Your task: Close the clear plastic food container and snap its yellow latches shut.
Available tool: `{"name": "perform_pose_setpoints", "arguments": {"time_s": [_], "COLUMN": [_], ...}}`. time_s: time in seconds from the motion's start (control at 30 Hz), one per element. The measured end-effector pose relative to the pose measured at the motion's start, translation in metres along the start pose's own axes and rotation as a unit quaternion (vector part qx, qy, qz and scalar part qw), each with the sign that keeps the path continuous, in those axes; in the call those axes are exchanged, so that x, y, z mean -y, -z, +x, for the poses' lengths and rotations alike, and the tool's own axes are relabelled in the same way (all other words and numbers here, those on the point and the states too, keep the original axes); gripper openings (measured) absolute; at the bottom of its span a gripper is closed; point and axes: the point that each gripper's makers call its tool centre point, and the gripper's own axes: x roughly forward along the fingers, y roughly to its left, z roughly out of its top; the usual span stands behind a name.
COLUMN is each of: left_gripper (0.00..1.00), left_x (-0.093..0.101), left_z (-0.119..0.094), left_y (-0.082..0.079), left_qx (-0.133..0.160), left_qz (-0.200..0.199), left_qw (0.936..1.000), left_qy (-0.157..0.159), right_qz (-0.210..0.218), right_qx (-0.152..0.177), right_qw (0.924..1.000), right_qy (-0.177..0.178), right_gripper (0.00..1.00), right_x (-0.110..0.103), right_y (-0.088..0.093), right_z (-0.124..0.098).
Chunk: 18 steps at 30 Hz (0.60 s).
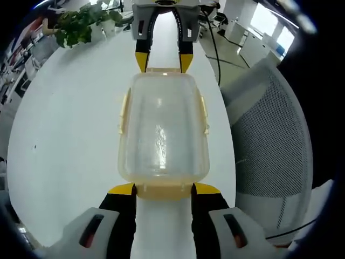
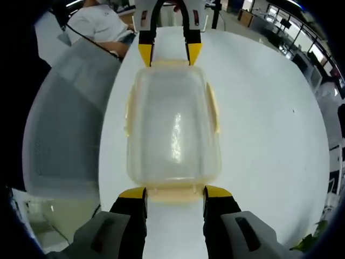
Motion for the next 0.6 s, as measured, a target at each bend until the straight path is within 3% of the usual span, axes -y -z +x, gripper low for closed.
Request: {"name": "perform_pose_setpoints", "arguments": {"time_s": [0.6], "left_gripper": [0.39], "left_x": [0.003], "left_z": [0.0048], "left_y": [-0.0037], "left_qx": [-0.012], "left_qz": [-0.006], "left_qw": [0.9999], "left_qy": [0.001], "right_qz": [-0.006], "right_qx": [0.003], "right_qw": [1.0], "right_qy": [-0.001], "right_gripper": [0.39], "right_x": [-0.0029], "right_y": [0.0052], "right_z": [-0.0004]}}
